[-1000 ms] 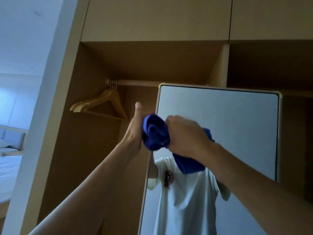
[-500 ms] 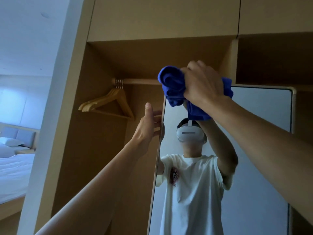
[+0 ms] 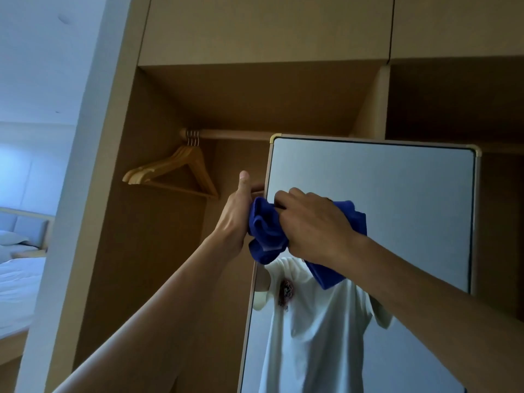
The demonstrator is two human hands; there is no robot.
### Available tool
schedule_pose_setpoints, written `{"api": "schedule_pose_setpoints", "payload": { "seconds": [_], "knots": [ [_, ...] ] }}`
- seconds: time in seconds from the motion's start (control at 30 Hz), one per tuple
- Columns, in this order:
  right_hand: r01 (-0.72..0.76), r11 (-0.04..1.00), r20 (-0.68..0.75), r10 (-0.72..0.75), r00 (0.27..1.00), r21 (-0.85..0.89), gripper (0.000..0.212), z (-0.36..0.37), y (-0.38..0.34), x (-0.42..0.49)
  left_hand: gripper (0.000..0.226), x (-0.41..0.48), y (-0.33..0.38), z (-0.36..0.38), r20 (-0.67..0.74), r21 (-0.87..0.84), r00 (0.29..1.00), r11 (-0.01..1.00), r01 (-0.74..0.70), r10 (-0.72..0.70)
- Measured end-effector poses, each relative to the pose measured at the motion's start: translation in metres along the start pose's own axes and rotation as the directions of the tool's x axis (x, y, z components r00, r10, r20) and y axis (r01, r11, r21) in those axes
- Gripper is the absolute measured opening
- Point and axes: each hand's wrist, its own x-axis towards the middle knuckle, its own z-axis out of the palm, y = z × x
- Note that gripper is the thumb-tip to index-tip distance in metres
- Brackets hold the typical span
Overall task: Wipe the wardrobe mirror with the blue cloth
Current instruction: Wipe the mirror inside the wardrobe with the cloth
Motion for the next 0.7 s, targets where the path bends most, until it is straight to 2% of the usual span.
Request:
{"api": "schedule_pose_setpoints", "payload": {
  "seconds": [0.13,0.23,0.3,0.33,0.47,0.53,0.63,0.7],
  "knots": [
    [0.024,0.999,-0.019,-0.025,1.000,-0.034,0.026,-0.013,0.012,0.002,0.057,-0.005,0.003,0.000,0.005,0.082,0.999,0.996,-0.042,0.041],
    [-0.159,0.986,-0.175,0.147,0.974,-0.056,0.026,-0.033,0.043,0.013,0.058,-0.009,-0.002,-0.002,0.060,0.148,0.998,0.989,-0.023,0.015],
    [-0.293,0.956,-0.246,0.283,0.927,-0.007,0.026,-0.040,0.059,0.020,0.054,-0.015,-0.010,-0.004,0.081,0.119,0.996,0.993,0.028,-0.038],
    [-0.309,0.951,-0.252,0.299,0.920,0.002,0.027,-0.039,0.060,0.021,0.057,-0.017,-0.013,-0.004,0.084,0.083,0.995,0.996,0.045,-0.052],
    [-0.161,0.987,-0.197,0.156,0.968,-0.007,0.032,-0.004,0.023,0.002,0.066,-0.021,-0.014,-0.003,0.079,-0.025,0.993,0.996,0.086,-0.084],
    [-0.094,0.995,-0.150,0.095,0.984,0.012,0.034,0.018,0.000,-0.018,0.062,-0.021,-0.015,-0.004,0.092,-0.062,0.989,0.990,0.124,-0.118],
    [-0.023,0.999,-0.034,0.025,0.999,0.047,0.028,0.046,-0.030,-0.049,0.054,-0.026,-0.021,-0.004,0.106,-0.010,0.989,0.994,0.109,-0.107],
    [0.067,0.998,0.041,-0.067,0.997,0.021,0.027,0.062,-0.050,-0.074,0.039,-0.027,-0.025,-0.004,0.084,0.042,0.993,0.996,0.075,-0.079]
  ]
}}
